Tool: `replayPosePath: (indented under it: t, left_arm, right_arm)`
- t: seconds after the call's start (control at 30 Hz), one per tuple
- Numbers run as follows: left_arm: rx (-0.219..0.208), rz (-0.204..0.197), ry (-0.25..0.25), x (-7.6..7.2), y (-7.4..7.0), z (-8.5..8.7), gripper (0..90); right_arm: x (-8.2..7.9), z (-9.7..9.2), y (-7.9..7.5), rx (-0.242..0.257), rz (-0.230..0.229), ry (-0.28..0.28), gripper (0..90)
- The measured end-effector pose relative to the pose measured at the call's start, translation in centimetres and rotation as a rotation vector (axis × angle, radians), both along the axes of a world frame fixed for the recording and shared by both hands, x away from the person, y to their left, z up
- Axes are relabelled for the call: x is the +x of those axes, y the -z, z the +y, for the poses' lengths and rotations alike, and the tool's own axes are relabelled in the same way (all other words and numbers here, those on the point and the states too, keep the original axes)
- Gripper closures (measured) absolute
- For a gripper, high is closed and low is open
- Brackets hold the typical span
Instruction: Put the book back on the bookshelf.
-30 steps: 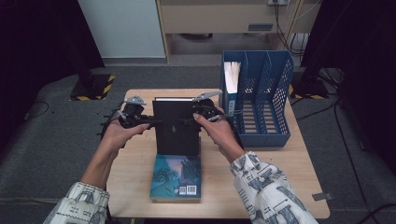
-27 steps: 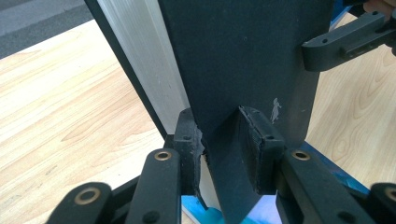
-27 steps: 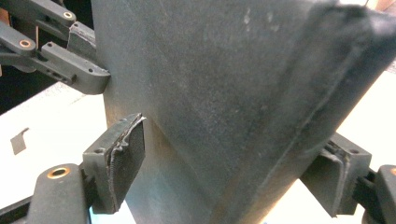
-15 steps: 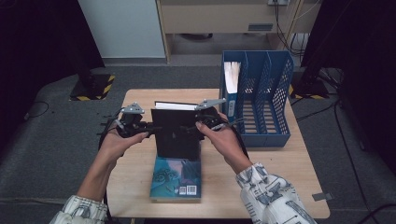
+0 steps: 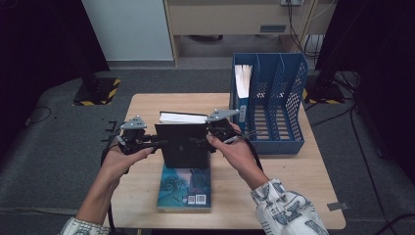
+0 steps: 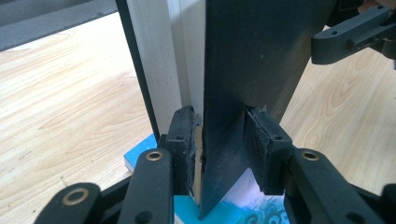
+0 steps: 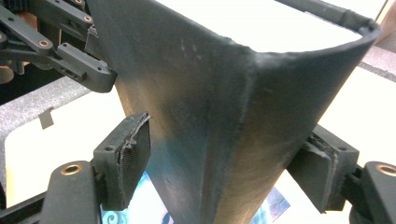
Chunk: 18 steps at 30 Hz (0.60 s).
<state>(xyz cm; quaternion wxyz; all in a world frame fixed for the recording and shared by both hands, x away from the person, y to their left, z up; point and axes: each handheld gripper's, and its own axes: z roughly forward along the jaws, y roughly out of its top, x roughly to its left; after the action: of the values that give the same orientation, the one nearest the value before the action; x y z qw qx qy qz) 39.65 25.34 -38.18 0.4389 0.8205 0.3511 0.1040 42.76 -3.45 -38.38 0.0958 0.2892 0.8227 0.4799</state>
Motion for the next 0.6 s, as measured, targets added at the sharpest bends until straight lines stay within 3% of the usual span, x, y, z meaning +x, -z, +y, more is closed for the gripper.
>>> replayPosePath:
  t: [0.6]
  left_arm:
    - [-0.001,-0.003,0.013,-0.49,0.32,-0.08,61.9]
  right_arm:
    - [-0.29,0.07,0.17,-0.014,-0.003,-0.031,23.3]
